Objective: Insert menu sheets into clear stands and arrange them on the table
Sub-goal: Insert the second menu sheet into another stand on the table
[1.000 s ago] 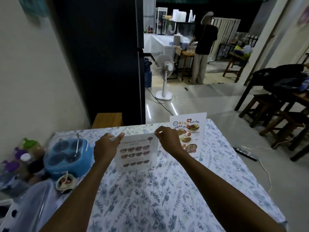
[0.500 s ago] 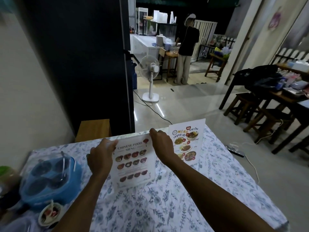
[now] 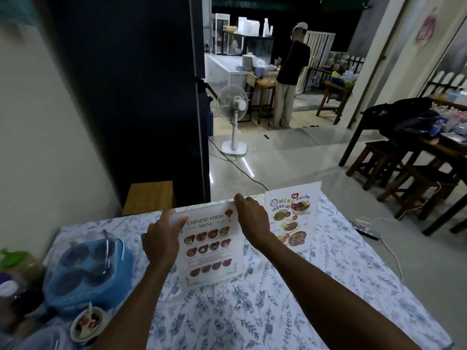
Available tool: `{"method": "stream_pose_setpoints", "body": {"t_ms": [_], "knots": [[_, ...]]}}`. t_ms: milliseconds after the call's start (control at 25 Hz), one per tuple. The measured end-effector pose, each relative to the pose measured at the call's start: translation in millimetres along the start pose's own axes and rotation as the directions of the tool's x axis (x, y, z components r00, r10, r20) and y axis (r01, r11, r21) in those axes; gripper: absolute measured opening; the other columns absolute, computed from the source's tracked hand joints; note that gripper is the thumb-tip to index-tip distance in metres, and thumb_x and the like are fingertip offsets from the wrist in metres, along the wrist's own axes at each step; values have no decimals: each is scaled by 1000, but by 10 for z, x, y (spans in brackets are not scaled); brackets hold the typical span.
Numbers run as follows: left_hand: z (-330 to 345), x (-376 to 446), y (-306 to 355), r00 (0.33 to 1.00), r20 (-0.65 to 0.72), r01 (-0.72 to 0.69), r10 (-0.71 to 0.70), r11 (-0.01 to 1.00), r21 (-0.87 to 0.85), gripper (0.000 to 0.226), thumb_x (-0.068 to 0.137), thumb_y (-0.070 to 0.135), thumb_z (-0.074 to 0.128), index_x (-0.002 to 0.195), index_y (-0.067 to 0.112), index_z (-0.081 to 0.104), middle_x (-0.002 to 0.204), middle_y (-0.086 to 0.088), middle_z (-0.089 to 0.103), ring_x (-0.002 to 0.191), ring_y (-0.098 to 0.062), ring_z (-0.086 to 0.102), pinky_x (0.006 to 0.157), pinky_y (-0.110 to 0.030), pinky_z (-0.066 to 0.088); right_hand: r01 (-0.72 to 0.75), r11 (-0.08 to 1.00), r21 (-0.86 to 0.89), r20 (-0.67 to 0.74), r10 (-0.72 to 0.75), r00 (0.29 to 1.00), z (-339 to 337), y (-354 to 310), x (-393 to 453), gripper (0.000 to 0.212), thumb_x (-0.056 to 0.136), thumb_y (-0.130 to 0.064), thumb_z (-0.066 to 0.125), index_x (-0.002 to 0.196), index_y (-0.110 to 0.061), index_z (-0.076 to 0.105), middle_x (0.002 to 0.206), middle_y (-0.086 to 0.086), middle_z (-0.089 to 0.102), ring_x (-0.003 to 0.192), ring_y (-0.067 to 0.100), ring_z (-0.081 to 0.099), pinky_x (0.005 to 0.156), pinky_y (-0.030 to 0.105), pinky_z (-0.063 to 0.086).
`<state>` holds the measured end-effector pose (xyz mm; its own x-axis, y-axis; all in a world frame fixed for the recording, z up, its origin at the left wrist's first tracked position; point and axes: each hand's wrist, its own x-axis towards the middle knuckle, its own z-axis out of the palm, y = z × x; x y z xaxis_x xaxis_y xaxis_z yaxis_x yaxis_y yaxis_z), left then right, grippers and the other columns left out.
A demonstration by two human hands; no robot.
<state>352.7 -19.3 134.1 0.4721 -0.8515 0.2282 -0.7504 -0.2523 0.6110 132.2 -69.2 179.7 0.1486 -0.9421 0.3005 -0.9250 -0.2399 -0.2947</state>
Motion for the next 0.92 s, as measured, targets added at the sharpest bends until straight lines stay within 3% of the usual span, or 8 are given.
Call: {"method": "stream_pose_setpoints", "body": {"t_ms": [80, 200, 320, 520, 720, 920], "knots": [[6, -18, 13, 1000, 9, -4, 4, 1000, -22, 64, 86, 77, 37, 127, 30, 54, 96, -9, 74, 86, -32, 70, 81, -54, 56, 5, 1000, 1, 16, -5, 1000, -9, 1, -1, 21, 93, -8, 53, 113, -11, 51, 88, 10, 61, 63, 23, 48, 55, 29, 35], [-48, -65, 130, 999, 23, -35, 36, 998, -60, 52, 89, 49, 66, 134, 26, 54, 107, -9, 73, 94, -32, 70, 82, -51, 56, 1, 1000, 23, 68, -3, 998, -12, 20, 28, 31, 91, -4, 52, 120, -12, 49, 96, 12, 64, 72, 27, 55, 58, 32, 39], [-120, -98, 180, 994, 65, -89, 87, 996, 29, 57, 83, 31, 78, 135, 24, 56, 120, -12, 62, 104, -31, 61, 76, -42, 53, 13, 998, 54, 122, -19, 992, -53, 55, 35, 38, 92, -10, 55, 128, -12, 46, 103, 14, 66, 85, 31, 63, 62, 33, 44], [-243, -143, 372, 993, 27, -121, 119, 990, 76, 66, 76, 32, 85, 135, 22, 56, 126, -12, 50, 110, -32, 56, 72, -37, 49, -4, 997, 75, 120, -5, 993, -215, 159, -31, 49, 92, -18, 58, 138, -14, 39, 107, 18, 66, 89, 35, 65, 66, 36, 49], [-263, -362, 843, 980, -10, -199, 199, 980, 25, 61, 81, 43, 78, 131, 17, 55, 124, -12, 54, 105, -31, 59, 71, -38, 51, -16, 997, 70, 80, 10, 997, -459, 375, -232, 42, 93, -17, 56, 132, -13, 42, 104, 17, 66, 87, 34, 64, 65, 37, 50], [-13, -666, 1298, 953, 42, -298, 300, 954, -44, 48, 83, 44, 75, 122, 21, 56, 111, -4, 58, 96, -26, 61, 69, -37, 54, -85, 993, 86, 68, 80, 995, -639, 718, -480, 39, 91, -20, 56, 128, -14, 45, 108, 16, 66, 91, 35, 64, 68, 37, 49]]}}
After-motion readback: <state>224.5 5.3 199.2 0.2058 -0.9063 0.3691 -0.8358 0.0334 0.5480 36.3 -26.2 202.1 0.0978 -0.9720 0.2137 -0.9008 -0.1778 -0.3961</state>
